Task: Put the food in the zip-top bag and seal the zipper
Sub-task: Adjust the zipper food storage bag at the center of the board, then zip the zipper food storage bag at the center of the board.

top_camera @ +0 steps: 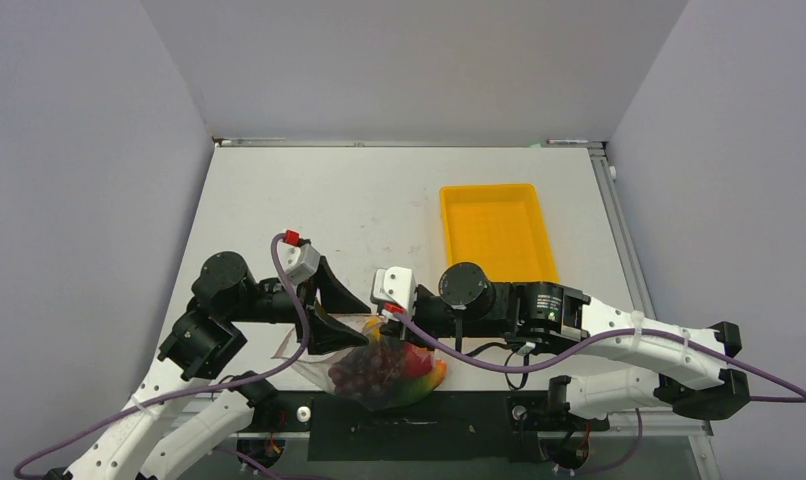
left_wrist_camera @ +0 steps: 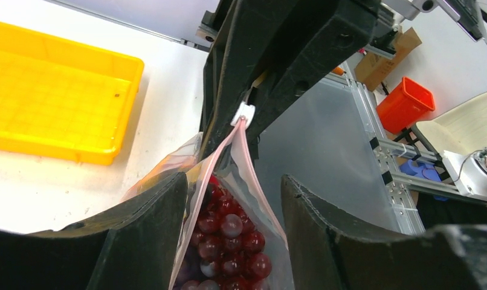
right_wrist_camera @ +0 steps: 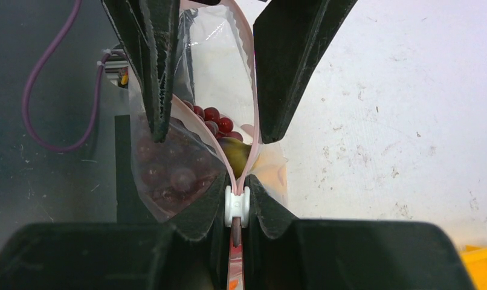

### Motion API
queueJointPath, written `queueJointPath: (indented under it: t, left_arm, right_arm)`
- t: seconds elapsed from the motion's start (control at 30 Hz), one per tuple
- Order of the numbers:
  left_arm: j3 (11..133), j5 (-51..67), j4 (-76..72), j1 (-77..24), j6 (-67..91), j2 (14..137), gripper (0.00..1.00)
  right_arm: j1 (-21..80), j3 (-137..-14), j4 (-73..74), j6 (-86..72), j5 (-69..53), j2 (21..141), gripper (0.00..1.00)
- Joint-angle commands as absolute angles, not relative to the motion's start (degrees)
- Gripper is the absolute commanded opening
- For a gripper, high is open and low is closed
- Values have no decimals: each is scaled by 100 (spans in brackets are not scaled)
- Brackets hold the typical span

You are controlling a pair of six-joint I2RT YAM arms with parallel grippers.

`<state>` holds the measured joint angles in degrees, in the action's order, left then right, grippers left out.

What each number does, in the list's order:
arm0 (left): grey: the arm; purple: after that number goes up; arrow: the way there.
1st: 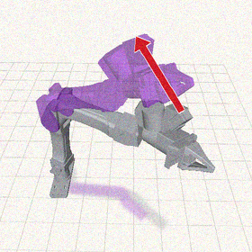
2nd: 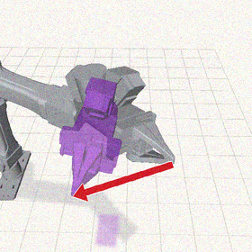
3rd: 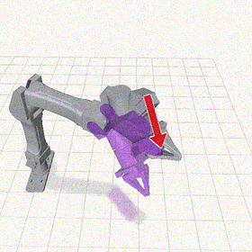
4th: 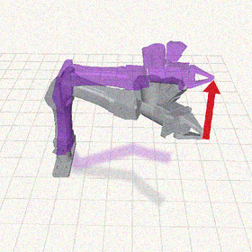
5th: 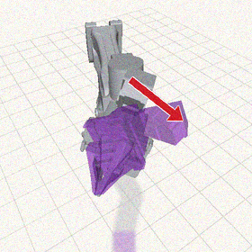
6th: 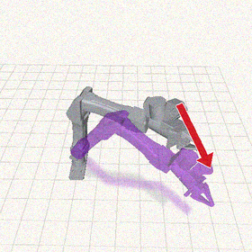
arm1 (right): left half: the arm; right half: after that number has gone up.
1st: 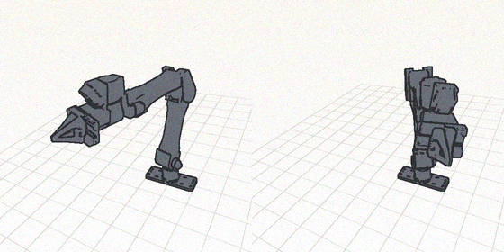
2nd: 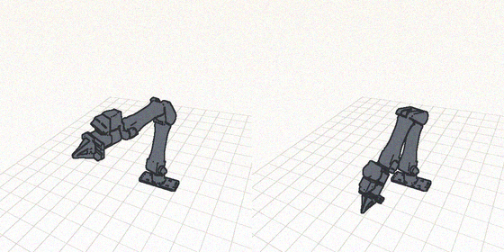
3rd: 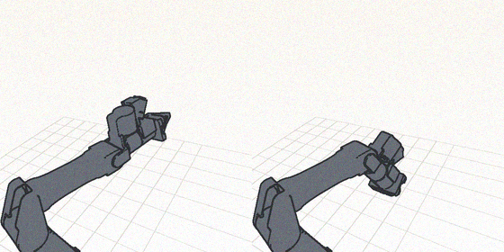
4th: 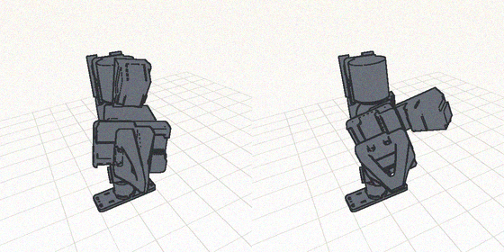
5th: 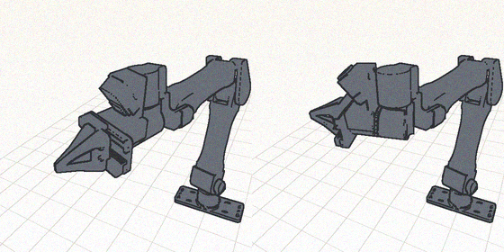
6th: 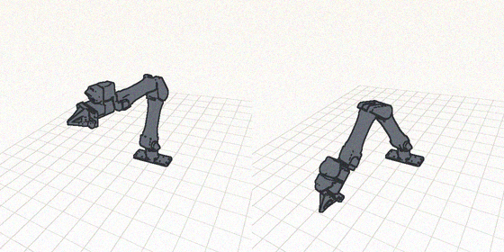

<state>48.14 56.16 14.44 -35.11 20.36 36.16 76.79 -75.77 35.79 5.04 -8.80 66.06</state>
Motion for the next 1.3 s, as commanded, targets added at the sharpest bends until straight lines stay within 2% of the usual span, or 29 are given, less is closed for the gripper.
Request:
queueJointPath:
  t: [0.0,0.1,0.33,0.4,0.47,0.63,0.8,1.0,1.07,1.17,1.27]
  left_arm:
    - [4975,5275,1681,-3580,1780,3629,54]
    - [4987,5196,1775,-3617,1723,3655,51]
    - [5111,4982,2159,-3721,1440,3705,34]
    - [5149,4892,2254,-3735,1376,3709,34]
    - [5185,4855,2307,-3744,1347,3702,35]
    - [5263,4814,2354,-3753,1307,3691,48]
    - [5356,4773,2487,-3766,1229,3732,54]
    - [5423,4590,2729,-3788,1048,3751,56]
    - [5410,4515,2793,-3804,985,3765,52]
    - [5409,4421,2880,-3839,910,3775,40]
    - [5425,4287,2960,-3873,797,3771,17]
  right_arm:
    - [7638,-7910,3068,392,-784,6608,5]
    - [7636,-7910,3058,375,-751,6635,5]
    - [7637,-7962,3103,308,-559,6679,5]
    - [7635,-7999,3155,276,-514,6715,5]
    - [7633,-8067,3236,207,-459,6787,5]
    - [7635,-8263,3461,4,-390,7007,5]
    - [7635,-8342,3525,-220,-296,7091,5]
    - [7638,-8515,3665,-414,-280,7177,5]
    - [7636,-8522,3661,-429,-296,7165,5]
    - [7629,-8527,3665,-442,-303,7148,5]
    - [7634,-8525,3665,-429,-325,7140,5]
